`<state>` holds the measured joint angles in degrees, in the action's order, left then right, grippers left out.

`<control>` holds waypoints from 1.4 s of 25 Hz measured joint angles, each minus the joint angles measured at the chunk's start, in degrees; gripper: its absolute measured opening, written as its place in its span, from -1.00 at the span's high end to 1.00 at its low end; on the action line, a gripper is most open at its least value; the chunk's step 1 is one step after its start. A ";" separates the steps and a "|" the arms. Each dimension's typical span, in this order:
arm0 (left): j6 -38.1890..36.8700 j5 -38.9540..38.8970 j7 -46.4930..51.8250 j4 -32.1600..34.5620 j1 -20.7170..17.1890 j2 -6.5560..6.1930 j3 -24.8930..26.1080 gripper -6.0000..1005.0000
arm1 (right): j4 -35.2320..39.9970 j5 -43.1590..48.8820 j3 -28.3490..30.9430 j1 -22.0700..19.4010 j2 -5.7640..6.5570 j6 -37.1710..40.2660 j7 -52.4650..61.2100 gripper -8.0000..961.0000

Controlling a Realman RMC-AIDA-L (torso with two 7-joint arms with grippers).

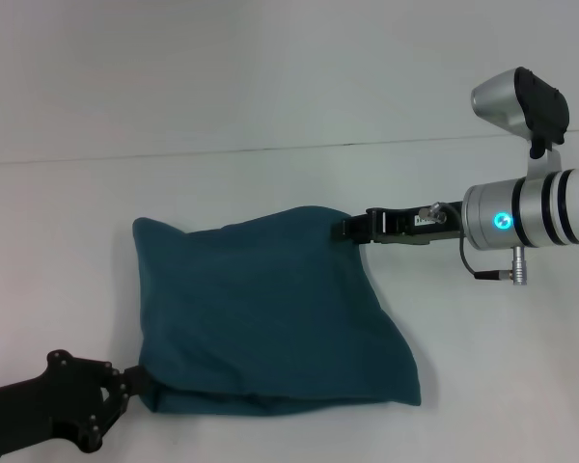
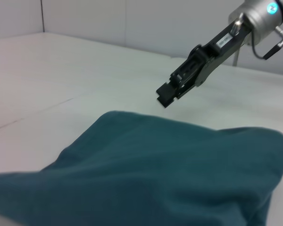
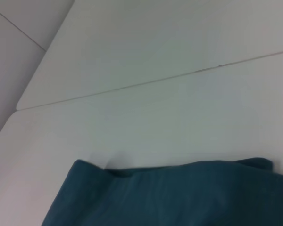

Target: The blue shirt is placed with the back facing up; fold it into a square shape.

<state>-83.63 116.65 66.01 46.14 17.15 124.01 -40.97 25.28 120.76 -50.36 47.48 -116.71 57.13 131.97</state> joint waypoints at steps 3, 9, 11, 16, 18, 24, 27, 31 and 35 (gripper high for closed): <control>-2.50 -0.06 -0.08 0.15 0.22 0.00 0.98 0.92 | 0.13 0.00 0.00 -0.02 0.00 -0.02 -0.02 0.10; -1.69 0.35 -0.49 -0.40 0.32 -0.06 1.79 0.92 | 0.26 0.00 0.00 -0.02 0.00 -0.04 -0.10 0.12; -0.41 0.50 -0.73 -0.90 0.37 -0.07 1.54 0.91 | 0.28 0.00 -0.01 -0.02 0.00 -0.05 -0.12 0.12; 0.14 0.54 -1.43 -1.11 0.60 -0.09 1.65 0.91 | 0.27 0.00 -0.04 0.15 0.06 -0.02 -0.13 0.13; 0.10 0.55 -1.43 -1.14 0.75 -0.09 1.49 0.91 | 0.09 0.02 -0.25 0.38 0.01 -0.05 -0.17 0.14; 0.18 0.43 -1.52 -1.59 0.82 -0.04 1.24 0.90 | 0.04 0.25 -0.62 0.80 -0.50 0.13 -0.37 0.15; 0.28 0.36 -1.54 -1.70 0.92 -0.05 1.21 0.90 | -0.13 0.29 -0.66 1.06 -0.62 -0.02 -0.41 0.16; 0.28 0.29 -1.62 -1.99 1.29 -0.08 1.19 0.90 | -0.63 0.36 -1.81 1.70 -1.07 -1.36 0.04 0.16; 0.28 0.53 -1.69 -2.62 1.73 -0.08 1.16 0.89 | -2.30 0.41 -3.52 2.94 -1.75 -4.39 0.28 0.17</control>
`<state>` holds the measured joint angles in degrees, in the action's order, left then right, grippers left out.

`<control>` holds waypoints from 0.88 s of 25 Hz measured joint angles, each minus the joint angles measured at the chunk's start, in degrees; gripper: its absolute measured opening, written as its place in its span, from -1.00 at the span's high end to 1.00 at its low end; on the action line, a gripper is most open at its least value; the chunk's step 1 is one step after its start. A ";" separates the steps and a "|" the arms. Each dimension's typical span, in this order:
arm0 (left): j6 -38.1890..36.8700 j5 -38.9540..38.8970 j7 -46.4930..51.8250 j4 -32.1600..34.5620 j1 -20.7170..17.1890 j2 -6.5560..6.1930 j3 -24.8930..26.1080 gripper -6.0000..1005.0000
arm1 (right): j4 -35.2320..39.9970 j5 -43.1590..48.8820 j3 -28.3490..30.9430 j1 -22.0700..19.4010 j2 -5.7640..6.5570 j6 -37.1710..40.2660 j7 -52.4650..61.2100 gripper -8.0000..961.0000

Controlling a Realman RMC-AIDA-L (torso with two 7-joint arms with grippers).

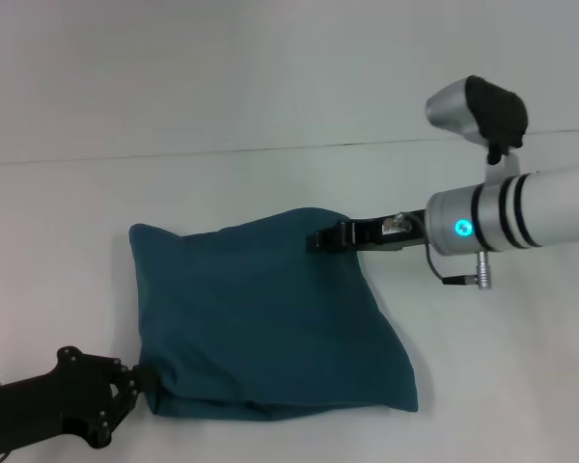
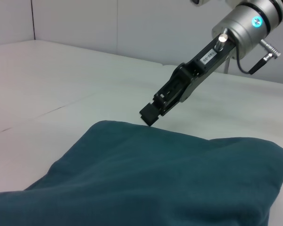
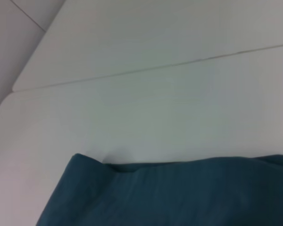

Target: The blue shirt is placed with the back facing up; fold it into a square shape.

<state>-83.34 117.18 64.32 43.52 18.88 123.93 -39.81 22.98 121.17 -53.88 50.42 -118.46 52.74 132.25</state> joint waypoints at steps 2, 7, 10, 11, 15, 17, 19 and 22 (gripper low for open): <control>-0.03 0.04 0.00 -0.02 0.05 0.00 0.00 0.89 | -0.59 0.04 -0.66 0.57 -0.27 -1.32 0.09 0.17; -0.23 0.06 0.00 -0.02 0.22 0.00 -0.01 0.88 | -0.83 0.05 -0.90 1.18 -0.53 -1.92 0.17 0.16; -0.19 0.06 0.00 -0.02 0.28 0.00 -0.01 0.88 | -0.83 0.05 -0.90 1.25 -0.54 -1.94 0.18 0.17; -0.16 0.06 0.00 -0.02 0.28 0.00 -0.01 0.88 | -0.83 0.05 -0.90 1.25 -0.54 -1.94 0.18 0.17; -0.06 0.06 0.00 -0.02 0.26 0.00 0.04 0.88 | -0.42 0.01 -0.79 1.05 -0.52 -1.95 0.19 0.17; -0.06 0.06 0.00 -0.01 0.19 0.00 0.16 0.88 | -0.25 -0.12 -0.56 0.73 -0.34 -1.95 0.20 0.17; -0.06 0.06 0.01 -0.01 0.08 -0.01 0.29 0.87 | -0.06 -0.34 -0.14 0.23 0.01 -1.95 0.20 0.17; -0.05 0.06 0.01 -0.01 0.01 -0.01 0.33 0.87 | 0.72 -0.47 1.13 -0.88 0.58 -1.95 0.20 0.17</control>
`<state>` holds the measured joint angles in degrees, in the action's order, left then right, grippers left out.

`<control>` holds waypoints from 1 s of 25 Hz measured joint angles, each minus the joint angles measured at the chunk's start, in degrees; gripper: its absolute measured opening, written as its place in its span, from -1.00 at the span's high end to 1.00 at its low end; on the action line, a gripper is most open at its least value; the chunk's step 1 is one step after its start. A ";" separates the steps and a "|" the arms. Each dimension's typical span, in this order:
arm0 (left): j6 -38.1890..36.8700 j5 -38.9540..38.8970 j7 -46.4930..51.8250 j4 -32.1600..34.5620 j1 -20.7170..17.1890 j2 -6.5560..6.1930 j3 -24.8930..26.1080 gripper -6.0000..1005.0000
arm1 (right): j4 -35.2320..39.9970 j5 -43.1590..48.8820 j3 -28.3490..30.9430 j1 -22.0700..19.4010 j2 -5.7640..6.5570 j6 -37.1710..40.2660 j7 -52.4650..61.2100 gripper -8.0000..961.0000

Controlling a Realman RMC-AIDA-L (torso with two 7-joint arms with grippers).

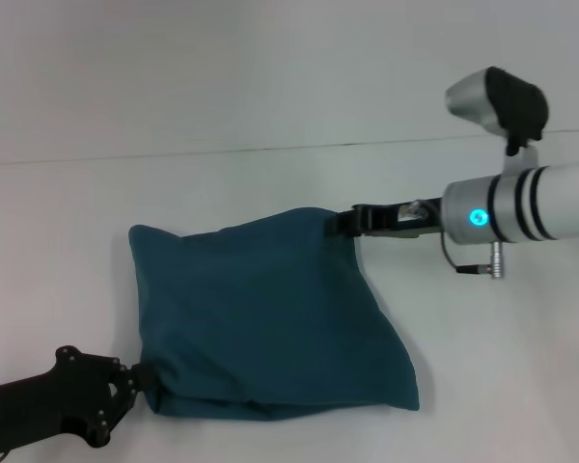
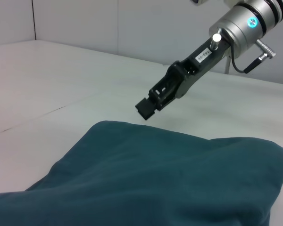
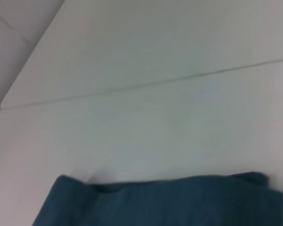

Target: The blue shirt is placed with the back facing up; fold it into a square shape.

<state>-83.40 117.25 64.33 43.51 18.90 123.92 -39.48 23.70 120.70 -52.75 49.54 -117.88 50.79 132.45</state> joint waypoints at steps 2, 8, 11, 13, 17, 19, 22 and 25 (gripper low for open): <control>0.00 0.00 0.00 0.00 0.00 0.00 0.01 0.87 | 0.19 -0.01 0.71 -0.56 0.43 -0.22 0.00 0.17; 0.00 0.00 0.00 0.00 0.28 0.00 0.00 0.86 | -1.01 0.19 0.77 -1.31 0.71 -3.97 1.41 0.17; -0.01 0.00 0.00 0.00 0.40 0.00 0.02 0.86 | -1.64 0.01 0.85 -1.34 0.55 -5.58 2.13 0.17; -0.01 -0.02 0.01 0.00 0.42 0.00 0.00 0.86 | -1.70 -0.02 0.85 -1.35 0.37 -6.18 2.70 0.17; -0.06 -0.16 0.01 0.00 0.49 0.00 -0.09 0.85 | -2.28 -0.03 0.85 -1.38 -0.06 -7.15 3.87 0.17; -0.11 -0.25 0.00 0.00 0.52 0.00 -0.13 0.85 | -2.42 -0.04 0.84 -1.38 -0.56 -7.81 4.28 0.17; -0.12 -0.31 0.01 0.00 0.52 0.00 -0.14 0.85 | -2.59 -0.04 1.09 -1.38 -1.31 -8.98 4.43 0.17; -0.23 -0.31 0.01 0.06 0.52 0.00 -0.07 0.85 | -3.21 -0.10 1.53 -1.37 -1.69 -10.01 4.44 0.17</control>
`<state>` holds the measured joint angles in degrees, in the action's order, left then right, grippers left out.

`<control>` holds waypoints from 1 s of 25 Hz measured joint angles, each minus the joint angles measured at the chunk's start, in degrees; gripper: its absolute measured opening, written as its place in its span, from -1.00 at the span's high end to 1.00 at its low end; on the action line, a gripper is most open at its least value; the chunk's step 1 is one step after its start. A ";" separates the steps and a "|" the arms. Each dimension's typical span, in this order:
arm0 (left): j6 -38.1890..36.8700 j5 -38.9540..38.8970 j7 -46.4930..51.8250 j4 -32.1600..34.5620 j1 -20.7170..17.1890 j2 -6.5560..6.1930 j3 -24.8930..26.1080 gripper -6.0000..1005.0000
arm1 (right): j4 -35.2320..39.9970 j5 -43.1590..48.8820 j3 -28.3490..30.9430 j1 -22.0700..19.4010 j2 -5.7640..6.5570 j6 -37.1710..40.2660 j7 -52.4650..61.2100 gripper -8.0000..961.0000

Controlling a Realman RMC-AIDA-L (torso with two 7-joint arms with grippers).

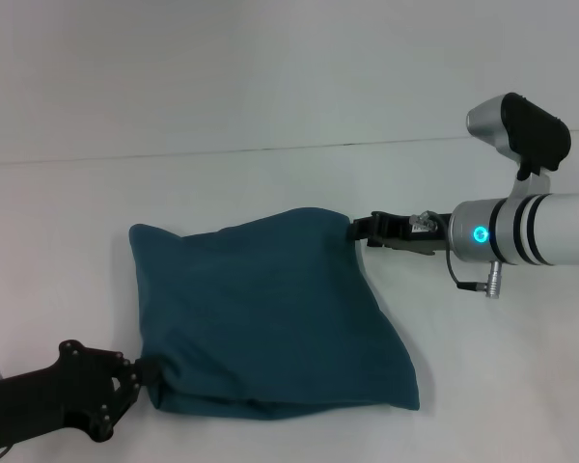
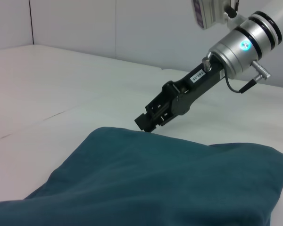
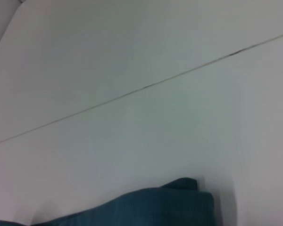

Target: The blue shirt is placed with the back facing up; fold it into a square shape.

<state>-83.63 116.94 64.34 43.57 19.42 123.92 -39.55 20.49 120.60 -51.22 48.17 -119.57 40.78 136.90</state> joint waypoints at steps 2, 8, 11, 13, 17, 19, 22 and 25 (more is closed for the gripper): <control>-0.16 -0.02 0.03 0.08 0.00 0.00 0.07 0.84 | -0.52 -0.03 0.07 0.08 -0.05 -0.38 0.00 0.17; -0.13 -0.13 0.04 0.12 0.00 0.00 0.15 0.84 | -1.83 -1.47 -0.15 0.16 -0.14 -1.41 -0.67 0.18; 0.01 -0.14 0.04 0.08 0.00 0.00 0.17 0.84 | -1.91 -1.63 -0.07 0.24 -0.17 -1.59 -0.72 0.18; 0.03 -0.14 0.04 0.06 0.00 0.00 0.18 0.83 | -1.99 -1.71 -0.05 0.25 -0.26 -1.89 -0.73 0.18; 0.12 -0.14 0.03 0.03 0.00 0.00 0.18 0.83 | -2.11 -2.15 -0.04 0.26 -0.52 -2.68 -0.76 0.18; 0.19 -0.14 0.02 -0.01 0.00 0.00 0.17 0.83 | -2.21 -2.19 0.00 0.27 -0.61 -2.99 -0.79 0.18; 0.20 -0.14 0.00 -0.06 0.00 0.00 0.17 0.83 | -2.96 -2.71 -0.15 0.54 -0.70 -3.65 -0.99 0.18; 0.19 -0.14 -0.01 -0.06 0.00 0.00 0.17 0.82 | -3.86 -4.67 -0.39 0.79 -0.70 -3.98 -2.51 0.21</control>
<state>-83.44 116.80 64.33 43.51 19.42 123.92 -39.37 16.63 115.94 -51.61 48.96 -120.27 36.81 134.38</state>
